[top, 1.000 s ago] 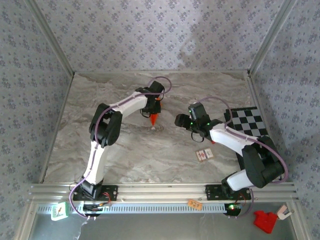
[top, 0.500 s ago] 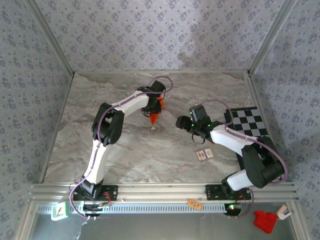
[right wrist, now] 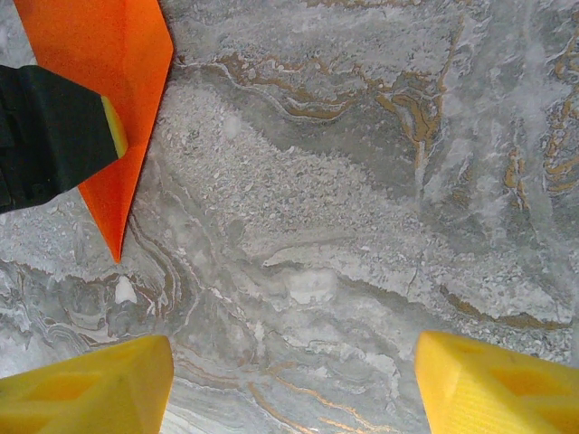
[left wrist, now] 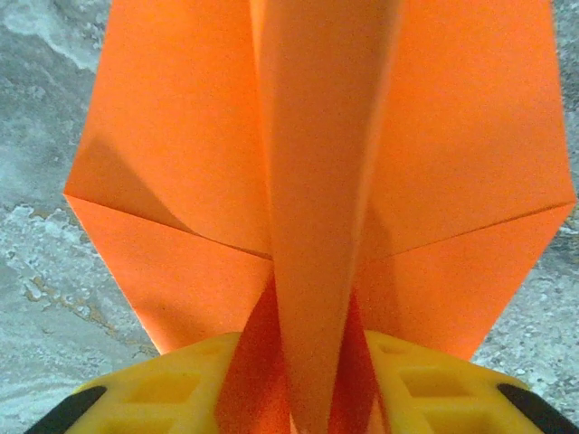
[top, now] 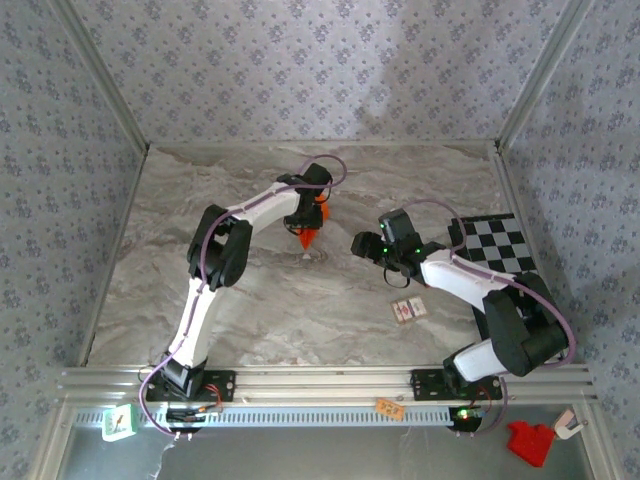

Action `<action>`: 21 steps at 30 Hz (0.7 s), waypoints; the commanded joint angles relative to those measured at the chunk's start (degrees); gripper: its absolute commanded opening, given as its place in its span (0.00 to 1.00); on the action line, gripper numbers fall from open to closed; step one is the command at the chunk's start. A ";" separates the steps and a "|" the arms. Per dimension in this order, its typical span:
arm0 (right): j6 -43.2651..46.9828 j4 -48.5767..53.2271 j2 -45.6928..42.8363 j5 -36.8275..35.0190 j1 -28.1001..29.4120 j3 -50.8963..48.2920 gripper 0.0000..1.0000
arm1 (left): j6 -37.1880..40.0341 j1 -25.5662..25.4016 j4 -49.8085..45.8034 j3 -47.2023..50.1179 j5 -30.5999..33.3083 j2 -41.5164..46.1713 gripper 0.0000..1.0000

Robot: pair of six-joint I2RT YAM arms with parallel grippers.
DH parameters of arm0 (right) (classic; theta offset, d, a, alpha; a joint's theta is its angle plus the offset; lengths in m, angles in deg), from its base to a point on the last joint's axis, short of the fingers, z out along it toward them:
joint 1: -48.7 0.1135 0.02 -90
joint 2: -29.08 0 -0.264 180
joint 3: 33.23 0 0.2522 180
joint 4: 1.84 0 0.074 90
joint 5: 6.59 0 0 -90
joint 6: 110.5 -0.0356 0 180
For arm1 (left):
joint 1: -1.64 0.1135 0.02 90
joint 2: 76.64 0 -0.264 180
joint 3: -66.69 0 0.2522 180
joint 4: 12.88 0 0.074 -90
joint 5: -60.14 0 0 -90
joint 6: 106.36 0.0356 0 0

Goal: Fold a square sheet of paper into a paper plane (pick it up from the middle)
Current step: Move the paper plane to the top-center of the table.

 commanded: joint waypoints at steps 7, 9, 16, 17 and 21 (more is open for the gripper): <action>-0.38 0.69 -0.67 0.17 -0.18 1.16 0.73 | -1.27 0.00 -3.43 -1.87 2.68 -3.56 0.44; -0.34 0.68 -0.52 0.14 -0.18 1.27 0.73 | -1.79 0.08 -3.45 -2.44 3.15 -4.09 0.46; 1.14 0.64 -0.50 -0.62 -0.10 1.32 0.78 | -3.31 1.01 -3.57 -5.02 3.59 -6.73 0.49; 1.41 0.62 -0.49 -0.71 -0.08 1.47 0.78 | -3.44 1.12 -3.65 -6.48 3.61 -7.17 0.49; 2.52 0.71 -0.42 -1.06 0.01 1.71 0.81 | -2.61 1.40 -3.67 -8.67 3.74 -8.79 0.51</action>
